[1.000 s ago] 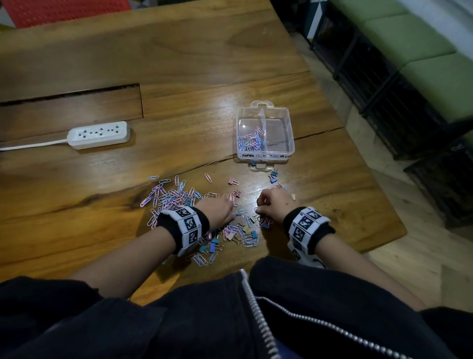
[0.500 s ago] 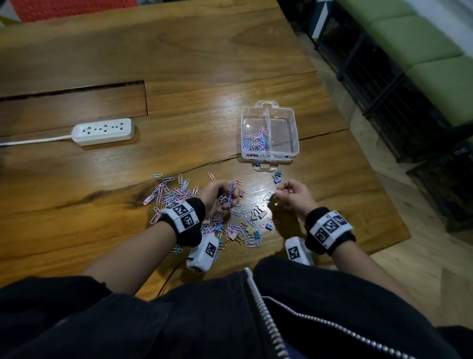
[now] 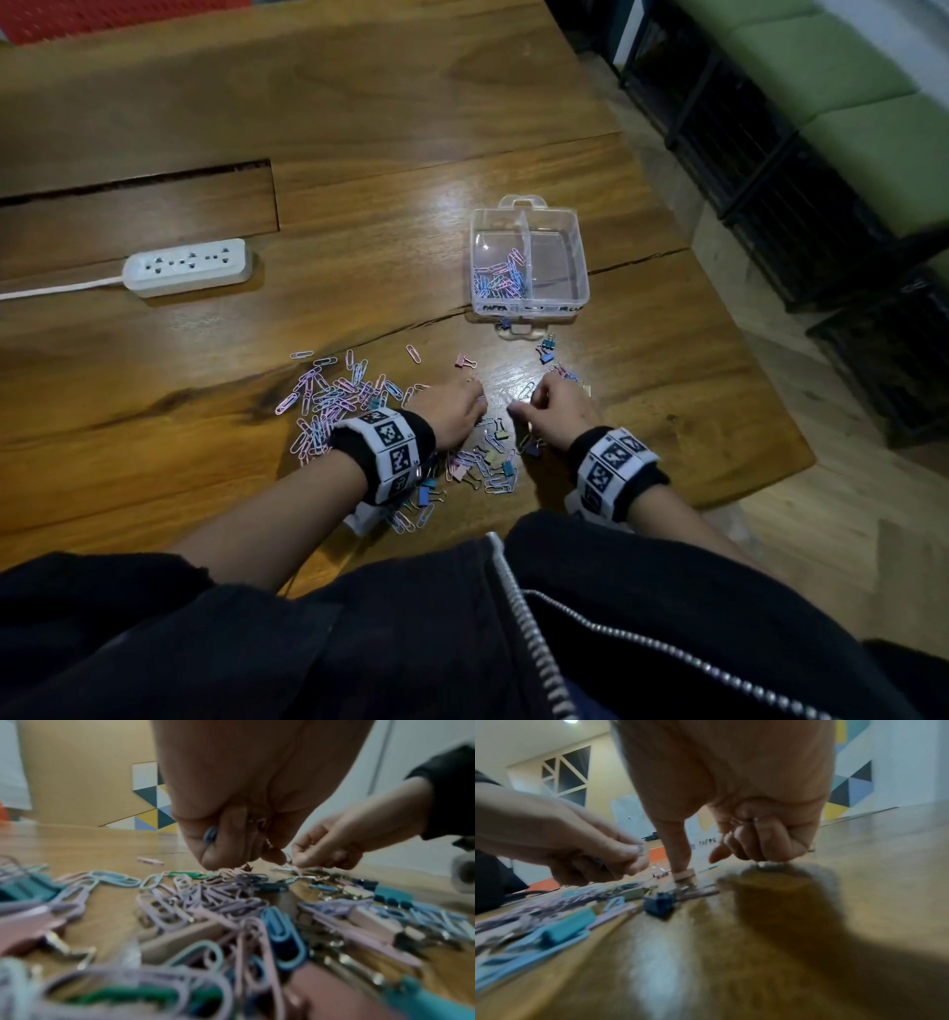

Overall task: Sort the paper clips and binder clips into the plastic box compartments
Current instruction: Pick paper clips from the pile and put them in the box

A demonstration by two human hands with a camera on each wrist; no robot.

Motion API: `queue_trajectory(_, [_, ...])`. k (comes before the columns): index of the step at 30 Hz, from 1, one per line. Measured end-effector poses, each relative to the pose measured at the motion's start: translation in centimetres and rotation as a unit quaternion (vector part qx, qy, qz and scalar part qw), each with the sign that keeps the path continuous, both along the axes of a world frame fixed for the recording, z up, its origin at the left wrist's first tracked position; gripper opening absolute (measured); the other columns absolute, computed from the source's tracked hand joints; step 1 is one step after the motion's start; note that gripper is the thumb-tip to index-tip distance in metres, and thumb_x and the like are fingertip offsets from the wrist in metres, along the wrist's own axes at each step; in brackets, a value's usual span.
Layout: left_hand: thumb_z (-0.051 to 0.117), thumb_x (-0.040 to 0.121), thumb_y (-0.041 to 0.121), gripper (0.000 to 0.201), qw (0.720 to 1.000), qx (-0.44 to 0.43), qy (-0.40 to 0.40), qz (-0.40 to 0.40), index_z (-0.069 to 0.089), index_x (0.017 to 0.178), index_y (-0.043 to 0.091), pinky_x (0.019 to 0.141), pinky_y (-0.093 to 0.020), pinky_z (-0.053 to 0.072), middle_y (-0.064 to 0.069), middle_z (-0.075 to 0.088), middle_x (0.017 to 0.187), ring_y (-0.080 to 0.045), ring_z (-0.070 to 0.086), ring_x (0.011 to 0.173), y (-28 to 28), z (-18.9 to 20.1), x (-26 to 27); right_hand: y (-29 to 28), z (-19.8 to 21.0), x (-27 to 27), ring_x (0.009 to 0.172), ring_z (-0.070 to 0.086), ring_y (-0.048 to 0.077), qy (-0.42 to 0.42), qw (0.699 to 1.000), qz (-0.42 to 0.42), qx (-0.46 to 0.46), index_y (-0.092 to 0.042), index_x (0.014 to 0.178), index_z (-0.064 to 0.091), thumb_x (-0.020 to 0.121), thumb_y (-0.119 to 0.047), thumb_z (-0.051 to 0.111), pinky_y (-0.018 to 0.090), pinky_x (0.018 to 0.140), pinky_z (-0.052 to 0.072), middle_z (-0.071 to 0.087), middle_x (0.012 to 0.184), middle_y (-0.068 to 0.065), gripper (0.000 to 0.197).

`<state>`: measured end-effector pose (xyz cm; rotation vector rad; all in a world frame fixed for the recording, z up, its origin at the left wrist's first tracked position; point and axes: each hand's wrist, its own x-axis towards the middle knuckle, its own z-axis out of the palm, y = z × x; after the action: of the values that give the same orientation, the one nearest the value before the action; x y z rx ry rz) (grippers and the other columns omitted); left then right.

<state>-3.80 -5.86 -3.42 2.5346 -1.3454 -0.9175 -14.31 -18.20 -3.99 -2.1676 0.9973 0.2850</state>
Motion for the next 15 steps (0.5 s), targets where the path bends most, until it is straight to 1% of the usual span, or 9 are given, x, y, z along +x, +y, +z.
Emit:
queue_trajectory(1, [0.036,0.096,0.036,0.034,1.0,0.003,-0.021,-0.011,0.05,0.111,0.01,0.088,-0.037,0.046,-0.012,0.056,0.115,-0.027,0.055,0.104,-0.1,-0.1,-0.1,-0.2,0.1,0.2,0.069,0.051,0.017,-0.021,1.0,-0.023,-0.001,-0.019,0.075,0.045,0.083,-0.038,0.059,0.033,0.067,0.049,0.052,0.075,-0.001,0.025])
queue_trajectory(3, [0.047,0.09,0.043,0.038,0.998,0.011,-0.047,-0.026,0.05,0.111,0.012,0.086,-0.036,0.048,-0.008,0.055,0.115,-0.026,0.056,0.103,-0.2,-0.2,-0.2,-0.6,0.3,0.1,0.069,0.052,0.017,-0.055,0.997,-0.056,0.028,-0.02,0.073,0.045,0.086,-0.03,0.056,0.032,0.065,0.048,0.052,0.074,-0.002,0.019])
queue_trajectory(5, [0.052,0.086,0.046,0.046,0.996,0.02,-0.076,-0.053,0.049,0.116,0.011,0.084,-0.037,0.049,-0.007,0.054,0.117,-0.025,0.056,0.105,-0.2,-0.3,-0.3,-0.8,0.4,-0.9,0.076,0.056,0.021,-0.056,0.996,-0.034,0.057,-0.024,0.07,0.046,0.083,-0.02,0.061,0.036,0.07,0.05,0.058,0.08,0.001,0.02])
queue_trajectory(6, [0.052,0.087,0.045,0.046,0.994,0.02,-0.09,-0.062,0.049,0.118,0.011,0.083,-0.037,0.049,-0.007,0.054,0.117,-0.025,0.056,0.105,-0.2,-0.4,-0.3,-0.8,0.4,-1.5,0.081,0.058,0.023,-0.042,0.997,-0.007,0.064,-0.025,0.072,0.048,0.079,-0.018,0.065,0.037,0.074,0.051,0.06,0.086,0.004,0.02])
queue_trajectory(7, [0.051,0.088,0.043,0.043,0.992,0.02,-0.1,-0.069,0.05,0.117,0.011,0.082,-0.036,0.049,-0.007,0.055,0.116,-0.026,0.057,0.104,-0.2,-0.6,-0.2,-0.7,0.5,-2.1,0.085,0.057,0.023,-0.03,0.997,0.025,0.062,-0.024,0.076,0.051,0.076,-0.017,0.068,0.035,0.076,0.05,0.061,0.092,0.006,0.019])
queue_trajectory(9, [0.047,0.091,0.04,0.036,0.991,0.019,-0.109,-0.077,0.052,0.111,0.01,0.081,-0.036,0.049,-0.008,0.058,0.112,-0.025,0.059,0.101,-0.2,-0.9,0.0,-0.4,0.5,-3.2,0.089,0.05,0.018,-0.004,0.997,0.074,0.035,-0.021,0.089,0.057,0.074,-0.021,0.072,0.029,0.076,0.042,0.053,0.099,0.004,0.021])
queue_trajectory(11, [0.043,0.093,0.039,0.034,0.99,0.026,-0.112,-0.084,0.052,0.108,0.009,0.082,-0.037,0.05,-0.009,0.06,0.109,-0.026,0.059,0.099,-0.1,-0.9,0.1,-0.2,0.6,-3.8,0.092,0.044,0.015,0.007,0.997,0.082,0.014,-0.021,0.097,0.058,0.074,-0.022,0.072,0.028,0.079,0.039,0.049,0.102,0.003,0.027])
queue_trajectory(13, [0.039,0.095,0.038,0.035,0.99,0.034,-0.107,-0.09,0.051,0.108,0.008,0.083,-0.039,0.051,-0.01,0.06,0.108,-0.027,0.059,0.098,0.0,-0.9,0.2,-0.1,0.8,-4.2,0.094,0.045,0.016,0.003,0.997,0.077,0.009,-0.022,0.097,0.057,0.071,-0.02,0.073,0.033,0.086,0.043,0.048,0.104,0.003,0.031])
queue_trajectory(15, [0.038,0.095,0.035,0.032,0.995,0.033,-0.064,-0.072,0.052,0.104,0.007,0.08,-0.036,0.05,-0.01,0.06,0.103,-0.025,0.059,0.091,0.0,-0.7,0.4,-0.5,0.9,-4.5,0.099,0.047,0.019,0.025,0.997,0.078,0.015,-0.024,0.1,0.054,0.07,-0.016,0.073,0.036,0.088,0.045,0.048,0.108,0.003,0.036])
